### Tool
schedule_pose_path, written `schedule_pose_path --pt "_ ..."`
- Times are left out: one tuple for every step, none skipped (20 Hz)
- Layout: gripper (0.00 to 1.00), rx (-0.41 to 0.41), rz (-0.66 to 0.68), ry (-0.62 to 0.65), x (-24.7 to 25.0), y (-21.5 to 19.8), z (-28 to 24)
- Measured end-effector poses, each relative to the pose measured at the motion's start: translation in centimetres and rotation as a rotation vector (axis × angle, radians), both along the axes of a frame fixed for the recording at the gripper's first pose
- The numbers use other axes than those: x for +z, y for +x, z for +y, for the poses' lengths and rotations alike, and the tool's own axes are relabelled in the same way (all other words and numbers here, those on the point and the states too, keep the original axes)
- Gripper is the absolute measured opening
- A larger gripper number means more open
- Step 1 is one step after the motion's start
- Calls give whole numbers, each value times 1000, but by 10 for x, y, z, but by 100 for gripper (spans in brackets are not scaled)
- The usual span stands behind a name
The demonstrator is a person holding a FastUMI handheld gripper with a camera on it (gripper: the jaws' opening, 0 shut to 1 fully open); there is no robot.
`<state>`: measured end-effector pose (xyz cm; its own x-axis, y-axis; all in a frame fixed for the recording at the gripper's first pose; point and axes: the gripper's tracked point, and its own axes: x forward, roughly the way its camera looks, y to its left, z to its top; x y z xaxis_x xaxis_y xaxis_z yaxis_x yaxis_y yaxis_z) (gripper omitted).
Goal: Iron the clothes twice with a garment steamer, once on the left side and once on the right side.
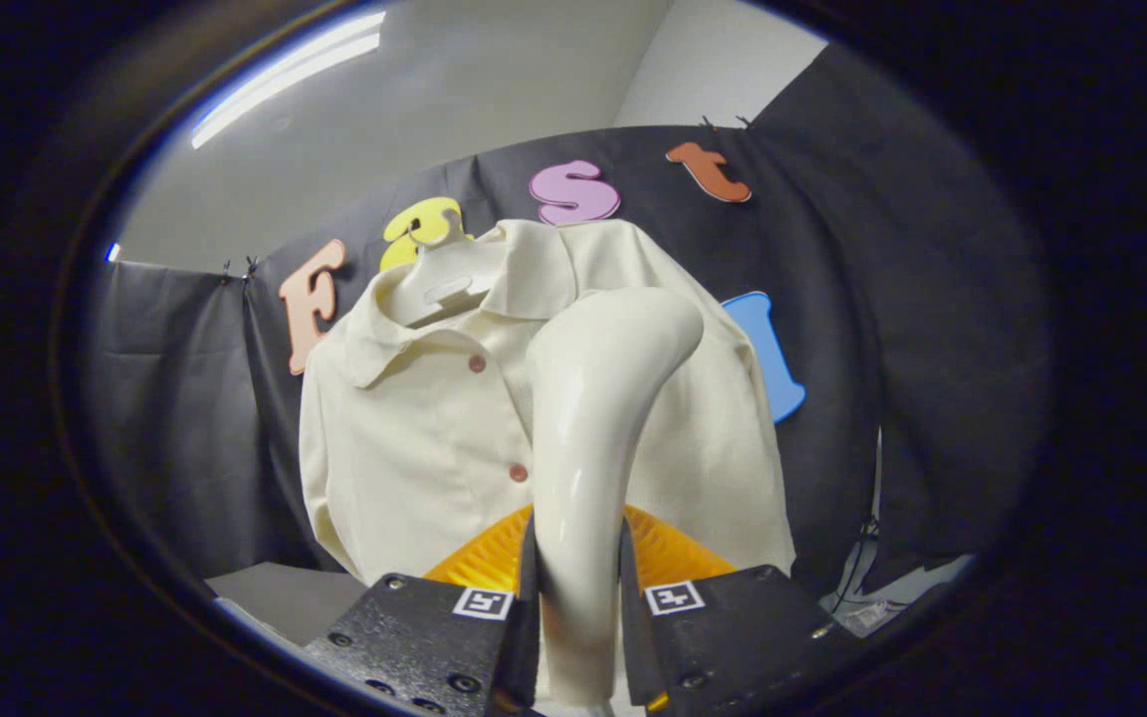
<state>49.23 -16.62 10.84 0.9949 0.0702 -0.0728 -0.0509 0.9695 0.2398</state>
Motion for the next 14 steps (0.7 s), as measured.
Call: schedule_pose_path --pt "34 2 3 -4 0 5 1" --pt "34 3 -1 -11 -3 8 1" --pt "34 -7 17 -15 -13 12 -2" --pt "34 -19 40 -5 -25 13 -6" --pt "34 -16 54 22 -34 10 -6" --pt "34 -20 50 44 -42 7 -7" --pt "34 -26 62 58 -54 5 -10" --pt "34 -29 81 71 -67 1 -13" --pt "34 -34 81 84 -76 -3 -17" --pt "34 -41 91 93 -87 -7 -21" --pt "34 -50 113 98 -100 -10 -26" --pt "34 -42 131 107 -111 -14 -26" --pt "34 -39 135 117 -120 -18 -28" --pt "34 -36 151 128 -130 -23 -29"
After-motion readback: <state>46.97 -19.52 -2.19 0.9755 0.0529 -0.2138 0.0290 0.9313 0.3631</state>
